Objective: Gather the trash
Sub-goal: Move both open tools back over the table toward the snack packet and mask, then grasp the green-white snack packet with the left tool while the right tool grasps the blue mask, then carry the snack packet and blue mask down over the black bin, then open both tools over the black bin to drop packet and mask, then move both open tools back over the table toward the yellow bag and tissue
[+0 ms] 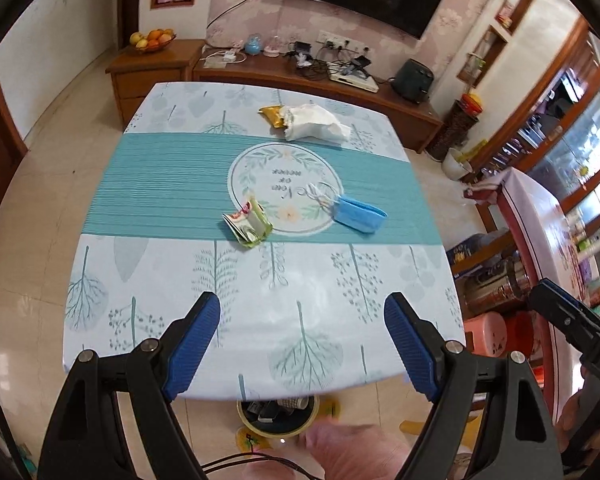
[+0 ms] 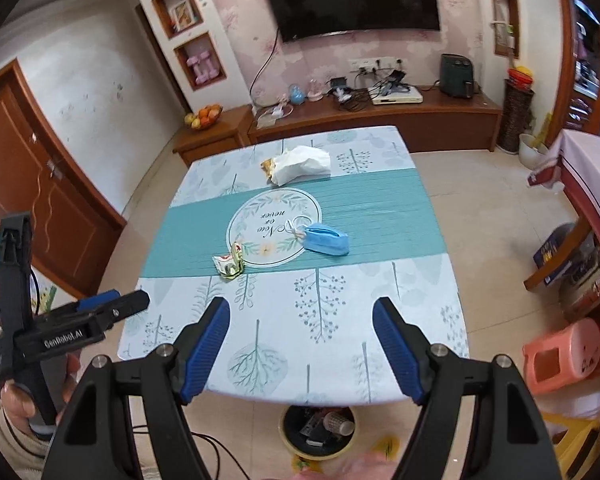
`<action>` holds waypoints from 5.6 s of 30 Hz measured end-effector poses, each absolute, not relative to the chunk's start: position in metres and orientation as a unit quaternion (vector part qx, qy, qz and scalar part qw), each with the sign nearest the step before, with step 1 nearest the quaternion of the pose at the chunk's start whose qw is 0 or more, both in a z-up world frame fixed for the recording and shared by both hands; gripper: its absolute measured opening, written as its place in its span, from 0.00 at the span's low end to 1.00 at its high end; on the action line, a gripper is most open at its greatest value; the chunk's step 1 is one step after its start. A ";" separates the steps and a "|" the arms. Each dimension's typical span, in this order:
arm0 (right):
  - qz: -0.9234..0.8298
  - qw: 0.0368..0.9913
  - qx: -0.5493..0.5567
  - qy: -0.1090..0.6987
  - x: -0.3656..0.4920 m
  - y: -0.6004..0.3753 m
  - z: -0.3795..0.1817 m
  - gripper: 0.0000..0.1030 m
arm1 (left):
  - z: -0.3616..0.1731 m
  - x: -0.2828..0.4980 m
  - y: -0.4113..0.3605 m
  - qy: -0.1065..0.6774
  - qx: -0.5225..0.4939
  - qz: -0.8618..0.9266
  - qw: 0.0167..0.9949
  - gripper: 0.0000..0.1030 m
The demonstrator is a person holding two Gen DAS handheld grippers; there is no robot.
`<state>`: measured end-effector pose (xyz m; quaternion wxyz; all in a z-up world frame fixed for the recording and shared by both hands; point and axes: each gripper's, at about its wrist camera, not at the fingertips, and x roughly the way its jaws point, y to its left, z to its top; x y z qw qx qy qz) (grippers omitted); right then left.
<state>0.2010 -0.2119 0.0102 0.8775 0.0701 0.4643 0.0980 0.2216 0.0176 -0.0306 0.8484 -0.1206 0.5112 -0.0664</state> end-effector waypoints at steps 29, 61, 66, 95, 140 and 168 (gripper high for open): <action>0.282 0.725 -0.049 0.627 0.458 -0.185 -0.199 0.62 | -0.220 0.406 0.025 0.648 -0.191 0.125 0.727 0.80; 0.170 0.799 0.091 0.569 0.285 -0.203 -0.109 0.08 | -0.122 0.276 -0.004 0.598 -0.109 -0.035 0.793 0.16; 0.130 0.823 0.114 0.541 0.205 -0.189 -0.084 0.08 | -0.089 0.217 0.002 0.573 -0.060 -0.101 0.811 0.16; 0.022 0.759 0.205 0.617 -0.038 -0.217 -0.203 0.08 | -0.219 0.016 -0.061 0.684 0.003 -0.190 0.704 0.16; 0.001 0.682 0.281 0.675 0.037 -0.196 -0.526 0.34 | -0.506 0.075 -0.065 0.676 0.069 -0.140 0.720 0.69; 0.118 0.792 0.190 0.568 -0.030 -0.189 -0.130 0.34 | -0.089 -0.012 -0.022 0.529 -0.041 -0.140 0.836 0.94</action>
